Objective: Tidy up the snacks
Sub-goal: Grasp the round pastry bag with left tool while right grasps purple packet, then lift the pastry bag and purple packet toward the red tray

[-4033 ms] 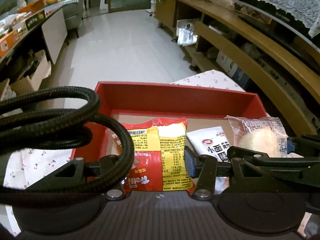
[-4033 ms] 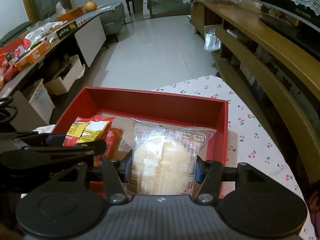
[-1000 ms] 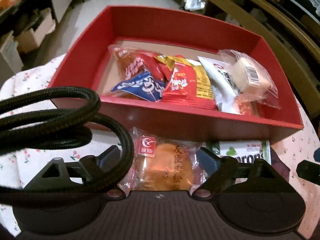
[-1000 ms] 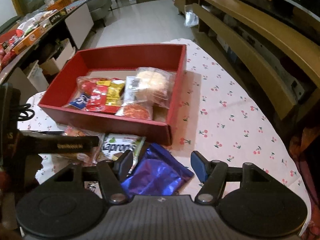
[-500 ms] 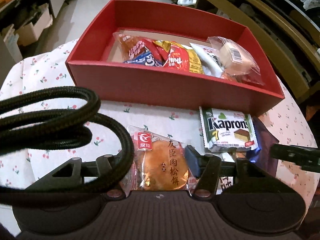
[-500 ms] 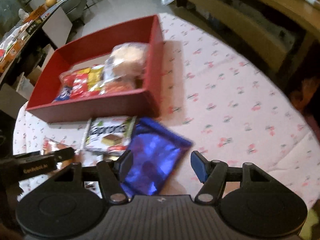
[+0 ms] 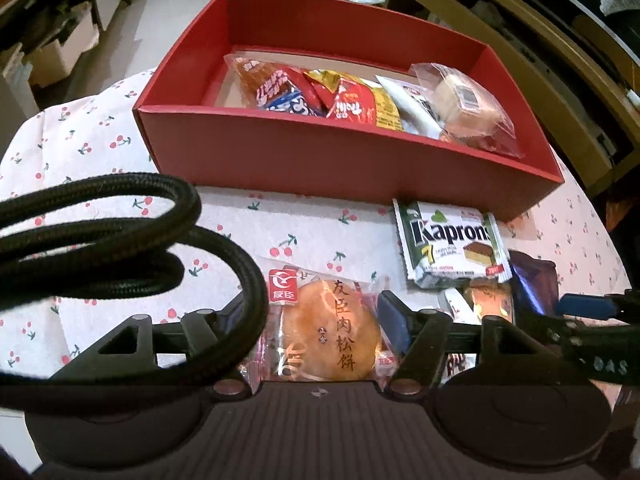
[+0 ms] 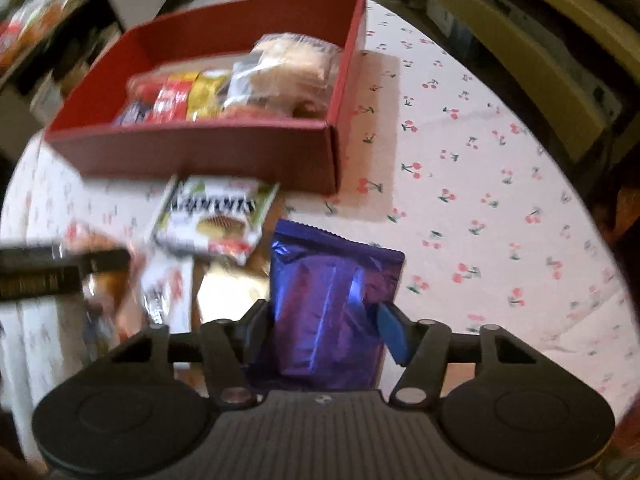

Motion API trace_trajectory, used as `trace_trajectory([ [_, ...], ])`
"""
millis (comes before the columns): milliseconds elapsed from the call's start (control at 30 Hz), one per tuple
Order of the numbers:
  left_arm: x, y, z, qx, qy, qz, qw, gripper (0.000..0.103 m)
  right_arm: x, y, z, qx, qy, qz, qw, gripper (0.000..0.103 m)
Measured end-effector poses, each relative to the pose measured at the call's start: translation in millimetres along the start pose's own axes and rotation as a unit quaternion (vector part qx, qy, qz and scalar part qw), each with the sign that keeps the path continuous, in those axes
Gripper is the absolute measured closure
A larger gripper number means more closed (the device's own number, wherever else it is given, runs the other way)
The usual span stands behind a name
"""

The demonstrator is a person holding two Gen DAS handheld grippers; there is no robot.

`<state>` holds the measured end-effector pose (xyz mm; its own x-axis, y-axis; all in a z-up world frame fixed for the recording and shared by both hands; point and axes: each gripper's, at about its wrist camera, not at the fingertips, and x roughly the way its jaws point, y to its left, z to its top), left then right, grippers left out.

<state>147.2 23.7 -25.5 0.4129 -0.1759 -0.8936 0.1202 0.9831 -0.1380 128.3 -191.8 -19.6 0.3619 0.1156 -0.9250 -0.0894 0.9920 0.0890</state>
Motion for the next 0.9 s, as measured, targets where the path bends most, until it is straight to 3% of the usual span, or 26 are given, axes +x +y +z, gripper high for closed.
trace_trajectory([
  [133,-2.1,3.9,-1.9,-0.008,0.000,-0.003,1.0000,0.028,-2.1,-4.7,-9.9,-0.012,0.008,-0.024,1.000,0.044],
  [300,0.8,1.8,-1.2,-0.011,-0.006,0.006,0.9999,0.020,9.4,-1.1,-13.1,-0.014,0.000,-0.047,0.999,0.022],
  [433,2.8,-6.0,-4.3,0.014,-0.008,0.019,0.9997,0.016,11.1,-20.9,-11.2,0.039,0.007,-0.020,0.999,0.007],
  [500,2.6,-7.5,-6.2,0.018,-0.011,0.023,0.9995,0.016,8.2,-21.8,-13.4,0.032,0.001,-0.024,0.999,0.014],
  [533,1.9,-7.7,-6.3,0.019,-0.010,0.023,0.9995,0.020,5.6,-20.1,-14.8,0.023,-0.003,-0.028,0.999,0.026],
  [567,0.5,-8.2,-6.3,0.022,-0.009,0.021,0.9995,0.023,2.4,-17.8,-16.1,0.015,-0.009,-0.035,0.999,0.032],
  [667,-3.2,-7.6,-7.1,0.026,-0.004,0.013,0.9996,0.028,-1.0,-9.4,-21.5,-0.009,-0.011,-0.037,0.999,0.034],
  [733,-7.5,-8.2,-9.3,0.031,-0.007,0.011,0.9994,0.031,-7.3,-1.2,-24.9,-0.029,-0.022,-0.041,0.999,0.042],
  [900,-15.8,-10.2,-13.1,0.039,-0.013,0.008,0.9991,0.039,-16.3,5.4,-26.4,-0.036,-0.038,-0.025,0.998,0.042],
])
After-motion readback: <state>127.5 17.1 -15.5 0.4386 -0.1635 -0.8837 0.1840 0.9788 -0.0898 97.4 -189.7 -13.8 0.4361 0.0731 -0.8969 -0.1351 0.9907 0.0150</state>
